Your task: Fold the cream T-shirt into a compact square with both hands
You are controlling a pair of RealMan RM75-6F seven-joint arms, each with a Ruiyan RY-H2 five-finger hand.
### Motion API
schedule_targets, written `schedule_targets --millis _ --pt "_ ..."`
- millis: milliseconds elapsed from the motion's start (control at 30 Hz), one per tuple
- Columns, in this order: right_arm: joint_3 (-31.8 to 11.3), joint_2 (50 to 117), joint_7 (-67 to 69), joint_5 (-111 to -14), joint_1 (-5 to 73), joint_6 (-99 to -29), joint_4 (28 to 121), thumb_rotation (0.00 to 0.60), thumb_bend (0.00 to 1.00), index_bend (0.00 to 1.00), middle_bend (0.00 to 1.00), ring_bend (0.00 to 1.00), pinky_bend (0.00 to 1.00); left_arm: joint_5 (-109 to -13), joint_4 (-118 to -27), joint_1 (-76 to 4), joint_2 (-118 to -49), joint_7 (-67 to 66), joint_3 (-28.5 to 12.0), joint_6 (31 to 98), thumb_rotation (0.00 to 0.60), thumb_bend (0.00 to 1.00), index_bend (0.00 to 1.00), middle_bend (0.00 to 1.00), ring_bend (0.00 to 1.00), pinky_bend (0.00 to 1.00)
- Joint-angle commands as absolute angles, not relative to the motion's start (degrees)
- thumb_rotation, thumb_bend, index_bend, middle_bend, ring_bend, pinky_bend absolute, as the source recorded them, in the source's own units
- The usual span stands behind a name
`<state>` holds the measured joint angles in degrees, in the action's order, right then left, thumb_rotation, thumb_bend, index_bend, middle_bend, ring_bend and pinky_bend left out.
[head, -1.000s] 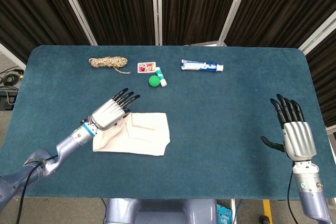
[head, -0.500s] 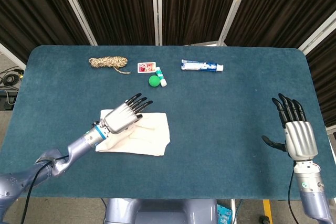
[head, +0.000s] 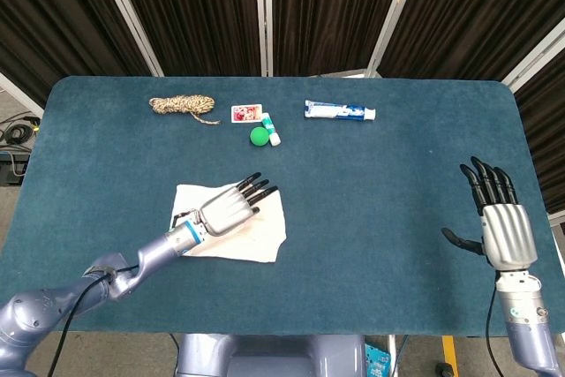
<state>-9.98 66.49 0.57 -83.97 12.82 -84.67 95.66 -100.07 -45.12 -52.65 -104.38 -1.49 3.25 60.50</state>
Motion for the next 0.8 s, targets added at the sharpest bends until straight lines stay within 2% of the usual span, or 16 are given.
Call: schedule_targets --millis 33,467,567,667,733,800 --pt "-9.98 66.44 0.67 -83.97 12.81 -84.61 95.64 0.600 0.00 0.00 0.00 0.00 0.00 -99.81 -44.30 -53.04 -105.12 -1.52 3.13 59.98 0.600 0.58 0.84 0.00 0.00 0.00" --pt "-10.03 66.40 0.78 -83.89 12.74 -84.53 95.60 0.600 0.00 0.00 0.00 0.00 0.00 -100.50 -41.10 -54.56 -107.88 -0.77 3.98 59.18 0.600 0.57 0.83 0.00 0.00 0.00" --pt "-10.01 66.42 0.66 -83.90 12.75 -84.49 95.60 0.600 0.00 0.00 0.00 0.00 0.00 -100.27 -40.18 -54.60 -108.84 -1.10 3.82 59.26 0.600 0.56 0.77 0.00 0.00 0.00" --pt "-9.99 66.42 0.65 -83.89 12.73 -84.46 95.60 0.600 0.00 0.00 0.00 0.00 0.00 -99.88 -39.73 -54.43 -109.49 -1.14 3.46 59.67 0.600 0.41 0.50 0.00 0.00 0.00" --pt "-10.00 66.39 0.65 -83.86 12.73 -84.43 95.57 0.600 0.00 0.00 0.00 0.00 0.00 -99.54 -39.45 -54.19 -109.99 -0.61 3.15 60.37 0.600 0.15 0.14 0.00 0.00 0.00" --pt "-10.02 66.38 0.67 -83.84 12.74 -84.40 95.55 0.600 0.00 0.00 0.00 0.00 0.00 -99.14 -39.40 -53.92 -110.21 0.07 2.75 61.15 0.600 0.03 0.00 0.00 0.00 0.00"
